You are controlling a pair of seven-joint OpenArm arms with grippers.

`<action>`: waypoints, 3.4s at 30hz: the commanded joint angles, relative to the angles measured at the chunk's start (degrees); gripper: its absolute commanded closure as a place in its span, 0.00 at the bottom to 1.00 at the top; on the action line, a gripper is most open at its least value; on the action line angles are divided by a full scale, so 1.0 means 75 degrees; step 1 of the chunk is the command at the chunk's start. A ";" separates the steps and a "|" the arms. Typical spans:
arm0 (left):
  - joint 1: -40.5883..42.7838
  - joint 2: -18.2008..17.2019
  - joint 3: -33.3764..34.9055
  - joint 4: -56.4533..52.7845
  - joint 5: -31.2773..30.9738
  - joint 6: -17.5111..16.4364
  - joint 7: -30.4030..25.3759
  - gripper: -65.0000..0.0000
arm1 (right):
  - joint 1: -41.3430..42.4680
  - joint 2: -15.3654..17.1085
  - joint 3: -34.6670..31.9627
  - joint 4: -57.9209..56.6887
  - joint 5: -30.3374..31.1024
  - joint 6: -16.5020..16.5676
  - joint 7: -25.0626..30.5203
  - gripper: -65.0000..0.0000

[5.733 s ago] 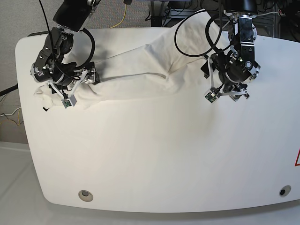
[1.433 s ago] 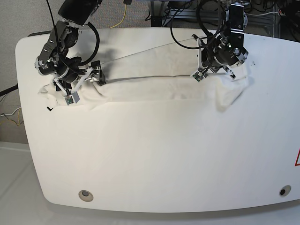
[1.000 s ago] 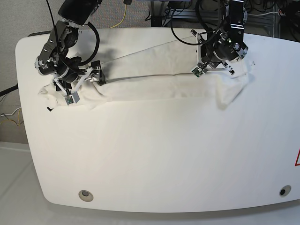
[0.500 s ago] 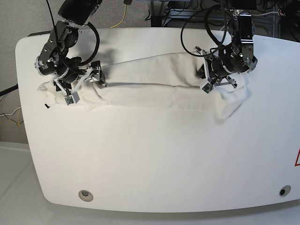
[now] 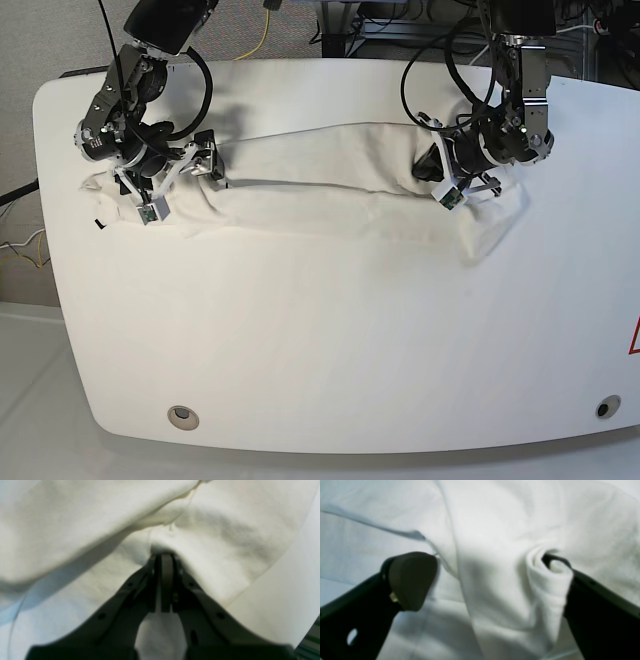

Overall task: Fold the T-shirt properly
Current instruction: 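Lower the left gripper and press the fabric flat along the strip, then open the left gripper and move it away from the strip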

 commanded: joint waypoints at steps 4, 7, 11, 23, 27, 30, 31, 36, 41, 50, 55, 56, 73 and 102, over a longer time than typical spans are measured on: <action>0.0069 -0.0131 0.0057 -0.0332 0.1356 0.0179 0.1467 0.96 | -0.0023 -0.0068 -0.0045 0.0096 -0.0236 -0.0074 -0.0638 0.01; 0.0069 -0.0260 0.0069 -0.0297 0.1356 0.0179 0.1479 0.96 | -0.0012 -0.0068 -0.0045 0.0295 -0.0236 -0.0074 -0.0638 0.01; 0.0046 -0.0342 0.0081 -0.0297 0.1356 0.0179 0.1479 0.96 | 0.0070 -0.0068 -0.0045 0.0600 -0.0271 -0.0074 -0.0649 0.01; -0.0142 -0.1010 0.0397 -0.0297 0.1368 0.0179 0.1479 0.96 | 0.0246 0.0331 -0.0456 0.0811 -0.0306 -0.0074 -0.0649 0.01; -0.0153 -0.1186 0.0421 -0.0297 0.1368 0.0179 0.1479 0.96 | 0.0258 0.0401 -0.0678 0.0799 -0.0318 -0.0074 -0.0485 0.01; -0.0235 -0.1327 0.0421 -0.0297 0.1368 0.0179 0.1479 0.96 | 0.0234 0.0448 -0.0807 0.0811 -0.0318 -0.0074 -0.0333 0.01; -0.0282 -0.1374 0.0456 -0.0297 0.1368 0.0179 0.1479 0.96 | 0.0234 0.0471 -0.0831 0.0811 -0.0318 -0.0074 -0.0309 0.01; -0.0353 -0.1479 0.0515 -0.0297 0.1368 0.0179 0.1502 0.96 | 0.0234 0.0471 -0.0831 0.0811 -0.0318 -0.0074 -0.0298 0.01; -0.0376 -0.1526 0.0515 -0.0227 0.1368 0.0179 0.1654 0.96 | 0.0234 0.0471 -0.0831 0.0811 -0.0318 -0.0074 -0.0286 0.01; -0.0575 -0.1502 0.0515 0.0582 0.1356 0.0179 0.2135 0.96 | 0.0234 0.0483 -0.0831 0.0811 -0.0318 -0.0074 -0.0286 0.01; -0.0903 -0.1467 0.0479 0.1028 0.1356 0.0179 0.2580 0.96 | 0.0234 0.0460 -0.0831 0.0811 -0.0306 -0.0074 -0.0286 0.01; -0.1009 -0.1432 0.0479 0.1133 0.1356 0.0179 0.2721 0.96 | 0.0234 0.0460 -0.0831 0.0811 -0.0306 -0.0074 -0.0286 0.01; -0.2064 -0.0682 -0.0400 0.1942 0.1356 0.0179 0.3624 0.95 | 0.0223 0.0448 -0.0831 0.0811 -0.0306 -0.0074 -0.0286 0.01; -0.1302 -0.1502 -0.3307 0.1883 0.1379 0.0179 0.3612 0.70 | 0.0281 0.0495 -0.0831 0.1702 -0.0271 -0.0074 -0.0579 0.01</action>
